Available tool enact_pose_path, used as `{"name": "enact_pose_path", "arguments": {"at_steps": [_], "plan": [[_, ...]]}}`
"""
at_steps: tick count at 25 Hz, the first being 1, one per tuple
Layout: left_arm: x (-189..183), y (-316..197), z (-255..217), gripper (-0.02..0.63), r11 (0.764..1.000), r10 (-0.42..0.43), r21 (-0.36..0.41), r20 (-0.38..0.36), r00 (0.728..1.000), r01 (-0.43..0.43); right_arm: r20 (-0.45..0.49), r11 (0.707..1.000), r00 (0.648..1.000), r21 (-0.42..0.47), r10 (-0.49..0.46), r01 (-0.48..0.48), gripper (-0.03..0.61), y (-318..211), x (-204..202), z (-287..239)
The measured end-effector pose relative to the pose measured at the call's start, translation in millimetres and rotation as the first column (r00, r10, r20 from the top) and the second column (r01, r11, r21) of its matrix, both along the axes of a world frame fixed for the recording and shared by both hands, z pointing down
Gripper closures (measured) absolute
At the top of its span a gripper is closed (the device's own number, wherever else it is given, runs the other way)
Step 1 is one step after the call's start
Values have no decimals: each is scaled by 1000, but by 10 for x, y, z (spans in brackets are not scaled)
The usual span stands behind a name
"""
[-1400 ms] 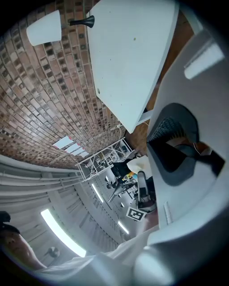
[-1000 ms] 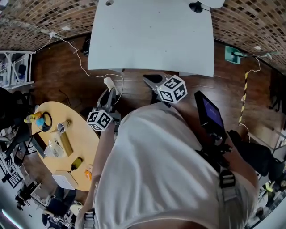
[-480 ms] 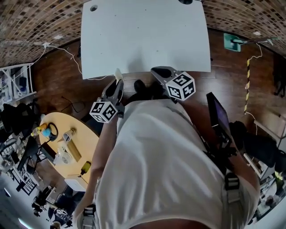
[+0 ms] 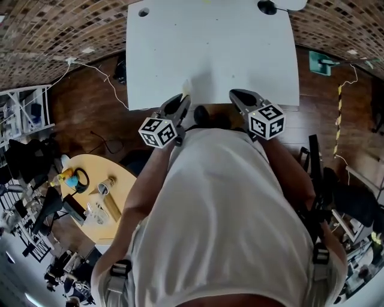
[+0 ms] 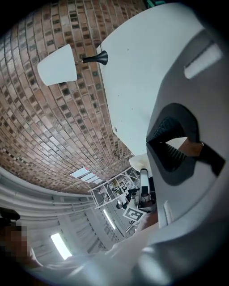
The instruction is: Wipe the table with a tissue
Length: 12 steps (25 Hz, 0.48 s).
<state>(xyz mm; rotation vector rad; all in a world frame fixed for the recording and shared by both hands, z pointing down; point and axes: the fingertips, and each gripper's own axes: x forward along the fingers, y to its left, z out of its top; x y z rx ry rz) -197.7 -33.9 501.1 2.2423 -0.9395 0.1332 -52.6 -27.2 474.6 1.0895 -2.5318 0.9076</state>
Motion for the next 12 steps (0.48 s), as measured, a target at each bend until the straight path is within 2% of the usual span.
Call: {"name": "enact_pose_path", "arguments": {"at_steps": [5, 12], "plan": [[-288, -278, -51, 543, 999, -3, 32, -2, 1000, 3, -11, 1000, 1000, 28, 2, -1, 572, -240, -270, -67], [-938, -447, 190, 543, 993, -112, -38, 8, 994, 112, -35, 1000, 999, 20, 8, -8, 572, -377, -557, -49]]}}
